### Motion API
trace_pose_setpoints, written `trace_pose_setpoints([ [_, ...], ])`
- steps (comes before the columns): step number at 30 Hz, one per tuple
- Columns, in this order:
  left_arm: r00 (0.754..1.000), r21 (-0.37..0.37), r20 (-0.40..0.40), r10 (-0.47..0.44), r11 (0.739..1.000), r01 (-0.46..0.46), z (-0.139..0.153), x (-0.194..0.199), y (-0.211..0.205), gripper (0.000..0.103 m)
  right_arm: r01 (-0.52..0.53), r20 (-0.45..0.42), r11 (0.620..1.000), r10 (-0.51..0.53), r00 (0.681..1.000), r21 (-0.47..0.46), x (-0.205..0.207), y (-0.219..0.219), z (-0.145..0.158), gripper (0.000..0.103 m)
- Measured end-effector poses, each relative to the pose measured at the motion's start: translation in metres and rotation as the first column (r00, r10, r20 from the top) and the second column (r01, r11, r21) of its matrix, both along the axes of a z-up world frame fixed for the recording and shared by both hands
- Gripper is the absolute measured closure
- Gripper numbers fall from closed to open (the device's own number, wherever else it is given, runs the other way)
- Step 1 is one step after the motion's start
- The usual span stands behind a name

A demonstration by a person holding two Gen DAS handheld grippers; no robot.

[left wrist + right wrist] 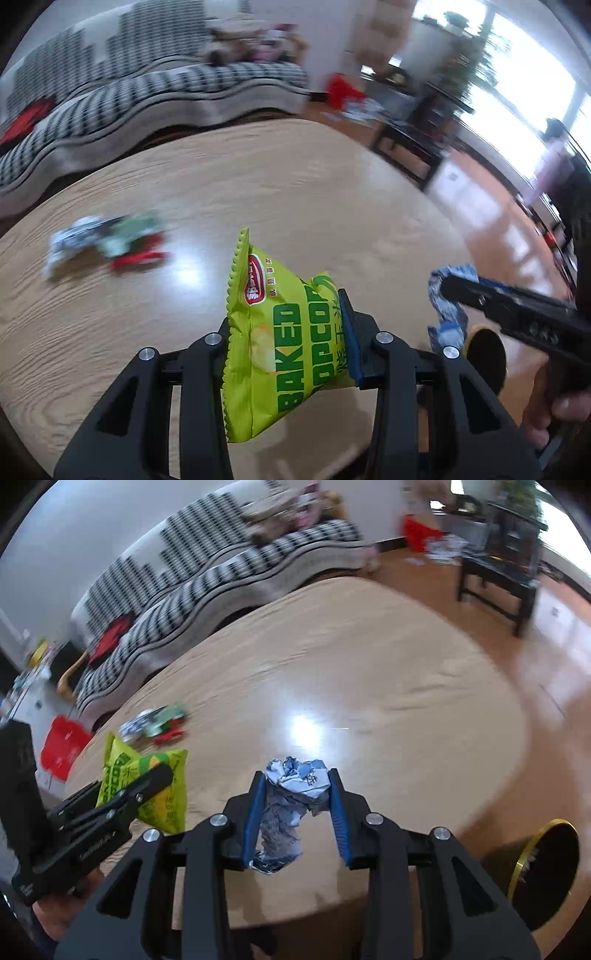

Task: Collect trash
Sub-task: 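Carry the popcorn bag and blue wrapper over the bin, then open both tools to drop the items into the bin, then return to the table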

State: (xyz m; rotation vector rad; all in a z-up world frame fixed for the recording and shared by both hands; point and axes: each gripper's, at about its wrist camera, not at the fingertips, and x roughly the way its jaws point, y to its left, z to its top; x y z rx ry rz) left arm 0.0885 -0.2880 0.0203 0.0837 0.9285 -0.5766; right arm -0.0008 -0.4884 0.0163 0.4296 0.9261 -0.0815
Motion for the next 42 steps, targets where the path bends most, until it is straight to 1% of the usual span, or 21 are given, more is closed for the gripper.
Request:
trace_pose_setpoints([
  [4, 0.988, -0.008, -0.013, -0.156, 0.988, 0.156, -0.006, -0.033, -0.066, 0.064, 0.147, -0.001, 0.989, -0.147, 0.989, -0.014, -0.046, -0.064, -0.005, 0.069],
  [7, 0.965, -0.015, -0.030, -0.262, 0.965, 0.262, -0.015, -0.059, -0.114, 0.064, 0.270, -0.013, 0.963, -0.270, 0.963, -0.019, -0.086, -0.114, -0.015, 0.069],
  [9, 0.947, -0.024, -0.041, -0.318, 0.948, 0.317, -0.021, -0.074, -0.141, 0.064, 0.350, -0.029, 0.937, -0.350, 0.936, -0.005, -0.114, -0.145, -0.024, 0.069],
  [11, 0.920, -0.054, -0.080, -0.383, 0.924, 0.380, -0.032, -0.091, -0.173, 0.064, 0.447, -0.046, 0.894, -0.446, 0.894, 0.021, -0.150, -0.178, -0.035, 0.069],
  [12, 0.901, -0.070, -0.104, -0.421, 0.907, 0.415, -0.039, -0.101, -0.191, 0.064, 0.481, -0.053, 0.876, -0.479, 0.876, 0.030, -0.162, -0.189, -0.039, 0.069],
  [13, 0.889, -0.078, -0.113, -0.444, 0.896, 0.437, -0.044, -0.108, -0.201, 0.064, 0.527, -0.064, 0.849, -0.524, 0.850, 0.042, -0.180, -0.203, -0.044, 0.069],
  [15, 0.857, -0.092, -0.126, -0.499, 0.866, 0.491, -0.055, -0.126, -0.227, 0.064, 0.603, -0.092, 0.798, -0.598, 0.796, 0.031, -0.205, -0.222, -0.055, 0.069],
  [16, 0.835, -0.105, -0.136, -0.534, 0.846, 0.523, -0.062, -0.135, -0.241, 0.064, 0.642, -0.110, 0.767, -0.636, 0.764, 0.023, -0.218, -0.232, -0.062, 0.069],
  [17, 0.817, -0.115, -0.141, -0.559, 0.829, 0.547, -0.069, -0.145, -0.253, 0.064, 0.665, -0.121, 0.746, -0.658, 0.743, 0.025, -0.226, -0.241, -0.066, 0.069],
  [19, 0.793, -0.117, -0.140, -0.593, 0.805, 0.581, -0.083, -0.159, -0.276, 0.064, 0.732, -0.145, 0.680, -0.721, 0.678, 0.042, -0.247, -0.258, -0.077, 0.068],
  [21, 0.771, -0.127, -0.151, -0.618, 0.786, 0.605, -0.100, -0.172, -0.293, 0.064, 0.774, -0.162, 0.632, -0.761, 0.629, 0.039, -0.264, -0.271, -0.085, 0.068],
  [22, 0.768, -0.125, -0.170, -0.618, 0.786, 0.605, -0.108, -0.175, -0.300, 0.064, 0.791, -0.169, 0.611, -0.777, 0.607, 0.032, -0.270, -0.276, -0.087, 0.068],
  [23, 0.764, -0.121, -0.193, -0.616, 0.787, 0.604, -0.115, -0.177, -0.306, 0.064, 0.802, -0.169, 0.597, -0.788, 0.593, 0.031, -0.276, -0.280, -0.089, 0.068],
  [25, 0.756, -0.135, -0.224, -0.615, 0.787, 0.601, -0.126, -0.177, -0.317, 0.064, 0.811, -0.171, 0.585, -0.797, 0.579, 0.022, -0.279, -0.278, -0.090, 0.068],
  [30, 0.737, -0.148, -0.264, -0.622, 0.781, 0.606, -0.146, -0.188, -0.341, 0.063, 0.817, -0.177, 0.577, -0.803, 0.570, 0.012, -0.279, -0.276, -0.092, 0.068],
  [33, 0.715, -0.153, -0.263, -0.648, 0.760, 0.632, -0.152, -0.193, -0.349, 0.063, 0.826, -0.173, 0.564, -0.812, 0.557, 0.012, -0.279, -0.279, -0.091, 0.068],
  [38, 0.700, -0.179, -0.273, -0.660, 0.750, 0.637, -0.161, -0.196, -0.358, 0.062, 0.843, -0.178, 0.538, -0.829, 0.530, 0.007, -0.286, -0.279, -0.094, 0.065],
  [39, 0.697, -0.187, -0.276, -0.662, 0.748, 0.637, -0.162, -0.197, -0.361, 0.056, 0.849, -0.179, 0.529, -0.834, 0.521, 0.007, -0.288, -0.279, -0.094, 0.062],
  [40, 0.690, -0.198, -0.280, -0.668, 0.743, 0.639, -0.164, -0.199, -0.363, 0.037, 0.853, -0.182, 0.522, -0.838, 0.514, 0.005, -0.291, -0.279, -0.095, 0.053],
  [41, 0.689, -0.196, -0.279, -0.669, 0.742, 0.641, -0.166, -0.200, -0.364, 0.028, 0.859, -0.181, 0.512, -0.844, 0.504, 0.005, -0.293, -0.280, -0.096, 0.045],
  [42, 0.692, -0.194, -0.270, -0.669, 0.742, 0.642, -0.165, -0.202, -0.365, 0.024, 0.863, -0.177, 0.505, -0.849, 0.498, 0.006, -0.294, -0.279, -0.094, 0.036],
])
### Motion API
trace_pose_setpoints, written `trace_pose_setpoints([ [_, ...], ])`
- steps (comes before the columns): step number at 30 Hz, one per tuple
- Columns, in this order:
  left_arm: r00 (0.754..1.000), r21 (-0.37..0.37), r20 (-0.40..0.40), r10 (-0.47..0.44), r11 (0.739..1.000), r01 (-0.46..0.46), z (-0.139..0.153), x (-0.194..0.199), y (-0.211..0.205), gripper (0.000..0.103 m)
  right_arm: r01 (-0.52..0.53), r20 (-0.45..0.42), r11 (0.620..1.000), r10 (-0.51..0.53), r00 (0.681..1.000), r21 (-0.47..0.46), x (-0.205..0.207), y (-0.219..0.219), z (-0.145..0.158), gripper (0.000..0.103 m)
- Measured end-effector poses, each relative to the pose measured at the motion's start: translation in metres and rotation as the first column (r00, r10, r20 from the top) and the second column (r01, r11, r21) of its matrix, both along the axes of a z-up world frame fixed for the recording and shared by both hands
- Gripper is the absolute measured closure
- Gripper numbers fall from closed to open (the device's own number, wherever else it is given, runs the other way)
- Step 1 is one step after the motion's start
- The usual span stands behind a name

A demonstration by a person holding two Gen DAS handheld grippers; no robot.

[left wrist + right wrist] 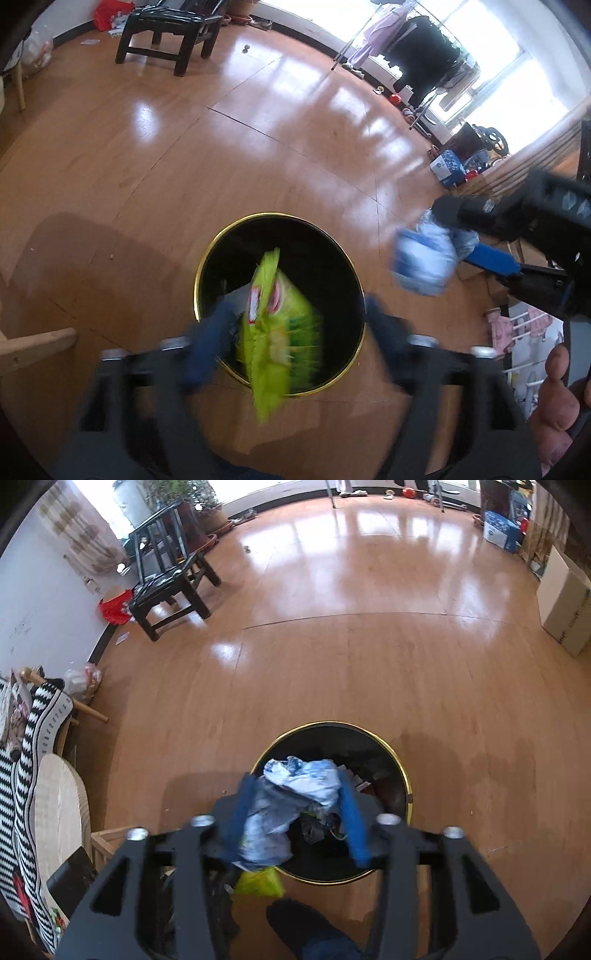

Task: Collect trash
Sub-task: 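Open both tools to drop the items into the bin, then return to the table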

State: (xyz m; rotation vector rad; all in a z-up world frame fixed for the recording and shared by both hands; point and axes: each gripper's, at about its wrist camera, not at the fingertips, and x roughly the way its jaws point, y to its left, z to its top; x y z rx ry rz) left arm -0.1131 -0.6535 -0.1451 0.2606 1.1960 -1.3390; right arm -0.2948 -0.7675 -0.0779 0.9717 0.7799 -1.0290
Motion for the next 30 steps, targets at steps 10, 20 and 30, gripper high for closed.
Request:
trace_pose_setpoints([
  [10, 0.998, -0.009, 0.053, 0.035, 0.999, -0.034, 0.016, 0.011, 0.011, 0.022, -0.025, 0.012, 0.999, 0.025, 1.000, -0.024, 0.006, 0.001, 0.005, 0.026],
  [20, 0.948, -0.045, 0.222, 0.227, 0.974, -0.222, 0.091, 0.084, 0.098, 0.014, -0.261, 0.043, 0.956, 0.269, 0.962, -0.131, 0.082, 0.046, 0.042, 0.020],
  [30, 0.778, -0.027, 0.413, 0.473, 0.861, -0.508, 0.155, 0.180, 0.300, 0.014, -0.634, 0.093, 0.743, 0.661, 0.744, -0.213, 0.222, 0.189, 0.091, 0.018],
])
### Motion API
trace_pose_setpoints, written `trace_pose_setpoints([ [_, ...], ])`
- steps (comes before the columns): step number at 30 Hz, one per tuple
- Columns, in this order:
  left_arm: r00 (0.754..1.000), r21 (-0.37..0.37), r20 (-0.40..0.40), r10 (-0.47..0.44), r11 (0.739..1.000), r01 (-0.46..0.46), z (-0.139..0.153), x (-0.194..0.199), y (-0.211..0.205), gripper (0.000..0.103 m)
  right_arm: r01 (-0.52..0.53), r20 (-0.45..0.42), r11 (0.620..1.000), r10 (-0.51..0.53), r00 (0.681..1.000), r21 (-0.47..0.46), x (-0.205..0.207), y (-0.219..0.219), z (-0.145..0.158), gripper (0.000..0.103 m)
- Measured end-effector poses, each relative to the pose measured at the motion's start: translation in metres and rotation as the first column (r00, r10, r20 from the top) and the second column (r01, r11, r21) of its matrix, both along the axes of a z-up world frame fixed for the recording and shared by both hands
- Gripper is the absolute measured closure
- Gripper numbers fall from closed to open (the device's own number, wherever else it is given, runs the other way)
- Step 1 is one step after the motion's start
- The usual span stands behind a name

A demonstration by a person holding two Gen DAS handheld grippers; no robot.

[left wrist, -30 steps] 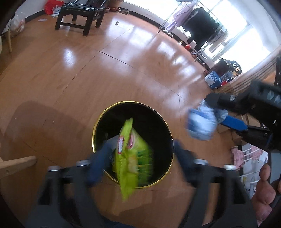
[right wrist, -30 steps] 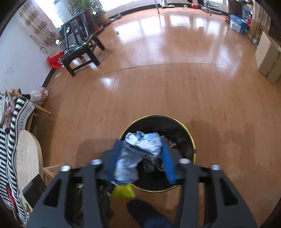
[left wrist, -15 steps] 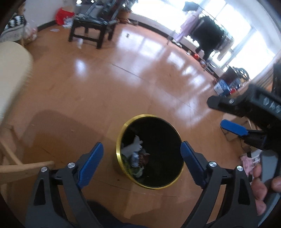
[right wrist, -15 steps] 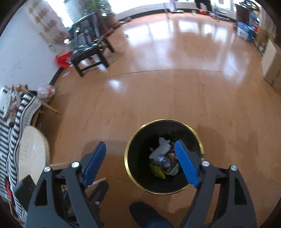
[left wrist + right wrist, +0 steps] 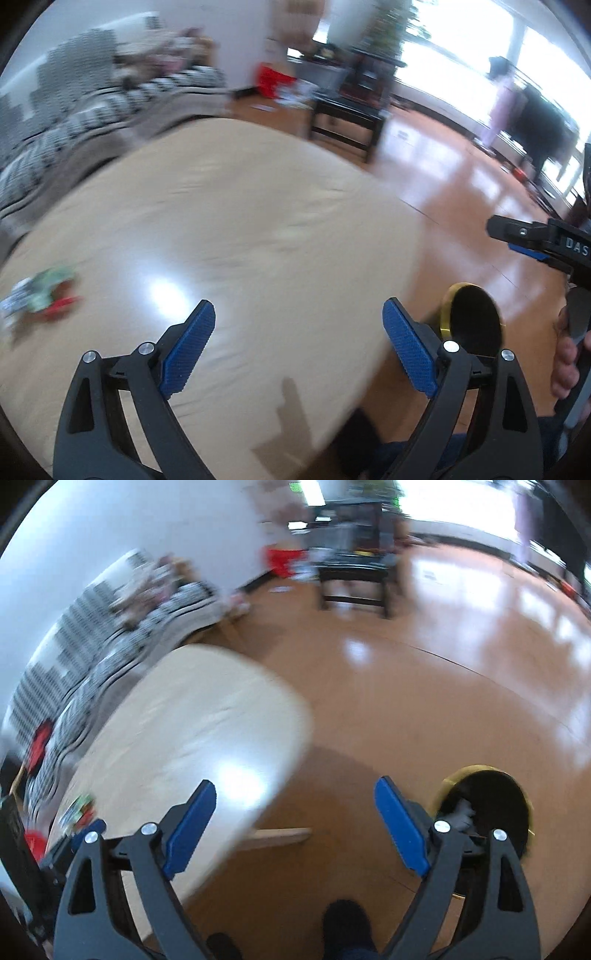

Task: Collect trash
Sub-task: 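Open both tools to drop the items into the bin, then return to the table, then grasp the white tissue with the left tool while the right tool grasps the green toy car shell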

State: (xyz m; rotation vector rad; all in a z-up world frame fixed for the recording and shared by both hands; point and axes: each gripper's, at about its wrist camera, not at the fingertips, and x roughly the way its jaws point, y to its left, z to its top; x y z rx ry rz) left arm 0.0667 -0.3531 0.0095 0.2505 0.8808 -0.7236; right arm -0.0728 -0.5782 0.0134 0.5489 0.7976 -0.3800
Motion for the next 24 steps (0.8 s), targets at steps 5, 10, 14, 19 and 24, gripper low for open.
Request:
trace_pose_setpoints([
  [5, 0.981, 0.002, 0.064, 0.182, 0.983, -0.183, 0.020, 0.032, 0.131, 0.013, -0.261, 0.033, 0.965, 0.262, 0.964, -0.023, 0.069, 0.110, 0.015, 0.015],
  [10, 0.927, -0.022, 0.083, 0.365, 0.931, -0.364, 0.017, 0.054, 0.252, 0.012, -0.451, 0.034, 0.892, 0.452, 0.891, -0.031, 0.118, 0.203, 0.015, 0.015],
  [14, 0.894, -0.013, 0.079, 0.442, 0.897, -0.442, 0.004, 0.066, 0.316, 0.012, -0.543, 0.011, 0.838, 0.544, 0.839, -0.055, 0.147, 0.262, 0.010, 0.015],
  [19, 0.884, 0.040, 0.077, 0.461, 0.885, -0.465, -0.009, 0.075, 0.352, 0.012, -0.594, -0.007, 0.802, 0.594, 0.804, -0.067, 0.171, 0.303, 0.002, 0.014],
  [24, 0.916, 0.099, 0.115, 0.385, 0.913, -0.396, -0.024, 0.096, 0.340, 0.012, -0.638, -0.039, 0.759, 0.639, 0.768, -0.135, 0.204, 0.336, -0.010, 0.011],
])
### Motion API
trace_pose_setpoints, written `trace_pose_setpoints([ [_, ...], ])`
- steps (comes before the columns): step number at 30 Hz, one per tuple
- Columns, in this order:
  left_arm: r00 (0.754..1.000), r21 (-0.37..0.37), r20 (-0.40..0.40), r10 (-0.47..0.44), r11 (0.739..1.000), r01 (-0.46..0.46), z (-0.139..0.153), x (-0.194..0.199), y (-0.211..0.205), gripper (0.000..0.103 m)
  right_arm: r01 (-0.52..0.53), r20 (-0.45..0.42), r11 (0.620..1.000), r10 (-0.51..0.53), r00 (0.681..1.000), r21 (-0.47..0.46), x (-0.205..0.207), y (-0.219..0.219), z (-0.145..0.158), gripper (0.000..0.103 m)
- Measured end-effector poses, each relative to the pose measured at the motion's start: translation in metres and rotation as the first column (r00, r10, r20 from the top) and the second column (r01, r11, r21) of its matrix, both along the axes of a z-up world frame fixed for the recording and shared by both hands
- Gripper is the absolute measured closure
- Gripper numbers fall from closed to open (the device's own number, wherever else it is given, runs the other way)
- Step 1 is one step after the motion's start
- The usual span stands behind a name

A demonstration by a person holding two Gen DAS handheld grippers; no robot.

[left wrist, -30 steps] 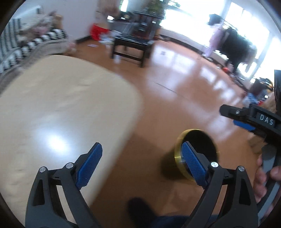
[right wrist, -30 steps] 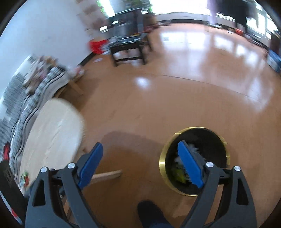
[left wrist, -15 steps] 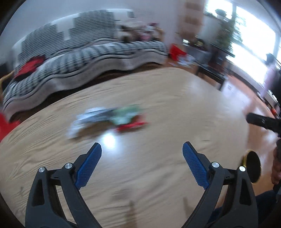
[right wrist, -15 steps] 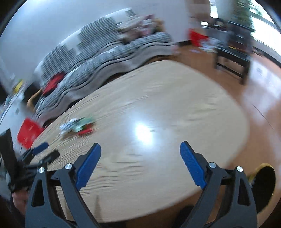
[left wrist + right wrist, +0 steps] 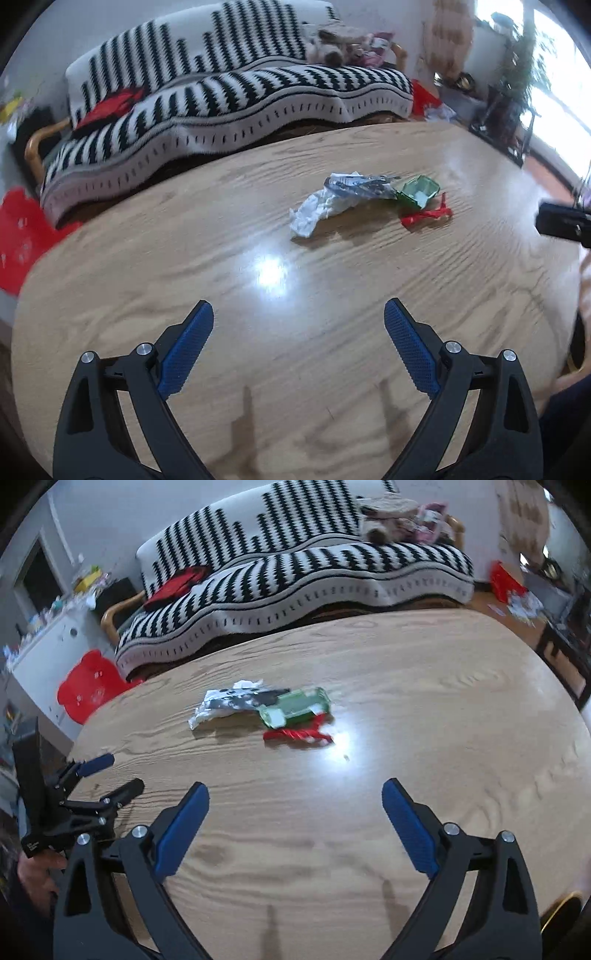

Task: Collect trash
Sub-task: 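Grasp the white tissue with the left tool while the right tool grasps the green toy car shell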

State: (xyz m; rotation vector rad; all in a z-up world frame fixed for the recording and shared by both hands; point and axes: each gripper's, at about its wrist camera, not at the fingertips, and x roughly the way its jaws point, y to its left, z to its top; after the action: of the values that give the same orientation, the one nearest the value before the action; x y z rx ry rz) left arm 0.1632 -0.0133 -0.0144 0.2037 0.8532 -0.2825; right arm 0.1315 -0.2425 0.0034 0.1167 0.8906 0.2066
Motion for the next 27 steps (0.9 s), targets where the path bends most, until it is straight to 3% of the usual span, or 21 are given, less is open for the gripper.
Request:
trace_pose_setpoints([
  [6, 0.998, 0.014, -0.017, -0.061, 0.998, 0.062, -0.022, 0.043, -0.023, 0.012, -0.099, -0.021, 0.993, 0.097, 0.995, -0.066, 0.058, 0.019, -0.023, 0.011],
  [10, 0.999, 0.103, -0.001, -0.053, 0.993, 0.053, -0.041, 0.075, -0.031, 0.012, -0.165, -0.022, 0.974, 0.163, 0.986, -0.155, 0.084, 0.034, -0.046, 0.011],
  [14, 0.998, 0.017, -0.058, -0.019, 1.000, 0.020, -0.051, 0.105, -0.027, 0.012, -0.185, -0.044, 0.970, 0.180, 0.983, -0.161, 0.109, 0.039, -0.063, 0.011],
  [20, 0.997, 0.002, -0.047, -0.056, 0.998, 0.056, -0.052, 0.114, -0.039, 0.014, -0.179, -0.075, 0.974, 0.170, 0.983, -0.141, 0.138, 0.035, -0.075, 0.011],
  [23, 0.996, -0.008, -0.035, -0.085, 0.996, 0.084, -0.050, 0.109, -0.046, 0.034, -0.191, -0.103, 0.977, 0.182, 0.978, -0.090, 0.143, 0.035, -0.081, 0.016],
  [24, 0.995, -0.021, -0.035, -0.094, 0.995, 0.094, -0.049, 0.108, -0.047, 0.052, -0.197, -0.093, 0.974, 0.187, 0.978, -0.110, 0.140, 0.038, -0.080, 0.023],
  [25, 0.995, -0.022, -0.034, -0.094, 0.995, 0.094, -0.048, 0.107, -0.047, 0.070, -0.207, -0.087, 0.971, 0.197, 0.977, -0.123, 0.136, 0.041, -0.079, 0.024],
  [27, 0.996, -0.010, -0.040, -0.082, 0.997, 0.082, -0.047, 0.105, -0.047, 0.080, -0.217, -0.069, 0.970, 0.210, 0.975, -0.111, 0.129, 0.043, -0.072, 0.024],
])
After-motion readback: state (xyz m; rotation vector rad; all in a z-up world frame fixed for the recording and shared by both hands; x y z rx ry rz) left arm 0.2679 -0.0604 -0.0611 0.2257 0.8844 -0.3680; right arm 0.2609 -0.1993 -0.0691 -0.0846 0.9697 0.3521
